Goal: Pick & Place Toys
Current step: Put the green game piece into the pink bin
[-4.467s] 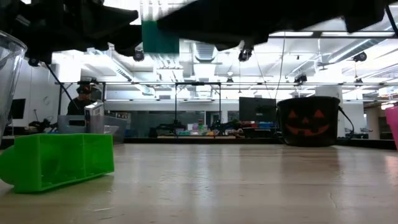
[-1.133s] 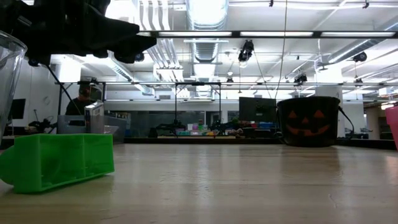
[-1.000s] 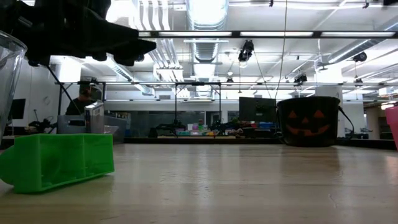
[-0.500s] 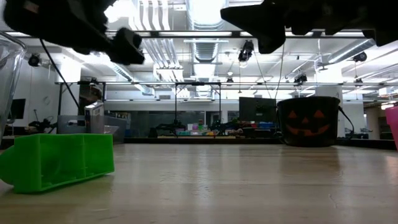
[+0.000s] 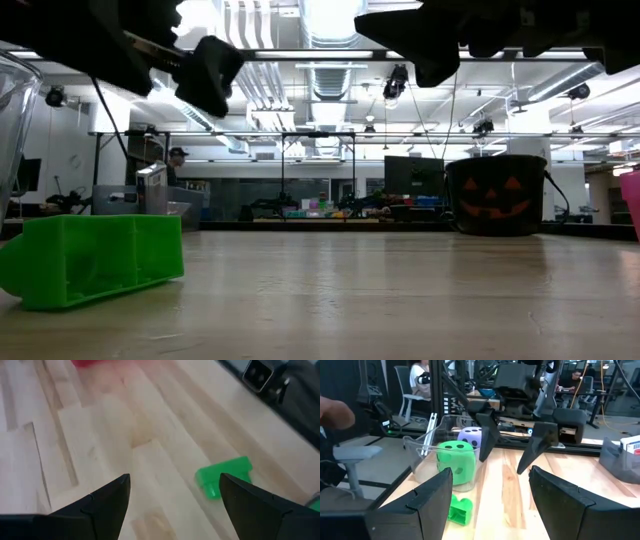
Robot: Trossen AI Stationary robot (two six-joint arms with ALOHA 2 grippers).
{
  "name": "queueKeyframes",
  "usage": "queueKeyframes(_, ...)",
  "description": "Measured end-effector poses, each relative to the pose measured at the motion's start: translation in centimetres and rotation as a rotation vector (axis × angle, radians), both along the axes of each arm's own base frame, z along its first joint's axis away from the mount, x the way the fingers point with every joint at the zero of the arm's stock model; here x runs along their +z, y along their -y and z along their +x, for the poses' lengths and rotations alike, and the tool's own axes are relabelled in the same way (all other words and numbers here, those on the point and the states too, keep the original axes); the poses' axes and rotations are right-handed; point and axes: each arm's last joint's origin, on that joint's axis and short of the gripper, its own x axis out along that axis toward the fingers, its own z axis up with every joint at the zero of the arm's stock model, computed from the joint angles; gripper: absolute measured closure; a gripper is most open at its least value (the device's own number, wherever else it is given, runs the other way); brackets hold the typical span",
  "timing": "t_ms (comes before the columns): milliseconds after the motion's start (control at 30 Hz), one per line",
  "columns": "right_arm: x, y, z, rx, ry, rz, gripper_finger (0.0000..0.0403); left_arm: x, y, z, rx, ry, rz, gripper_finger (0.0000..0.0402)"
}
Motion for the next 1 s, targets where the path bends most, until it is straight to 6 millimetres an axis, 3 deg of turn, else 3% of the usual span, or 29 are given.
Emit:
queueKeyframes(100,-0.1,0.0,0.0,-0.002,-0.011,0.008,0.0141,-0.2,0.2,0.7,-0.015,-0.057,0.038,0.0119)
queueKeyframes(233,-0.3,0.0,0.0,-0.003,-0.035,0.023,0.0141,0.3,0.1,1.2,0.036,-0.051,0.116,0.0175)
queueKeyframes(367,-0.5,-0.1,0.1,-0.004,-0.046,0.020,0.0156,0.7,-0.1,1.0,0.055,0.020,0.128,0.0251)
queueKeyframes(567,-0.7,-0.1,0.1,-0.007,-0.058,0.017,0.0200,0.1,0.1,0.6,-0.001,-0.044,0.089,0.0381)
queueKeyframes(1000,-0.5,-0.1,0.1,-0.007,-0.057,0.001,0.0296,-1.0,1.2,1.9,-0.128,-0.151,-0.052,0.0400)
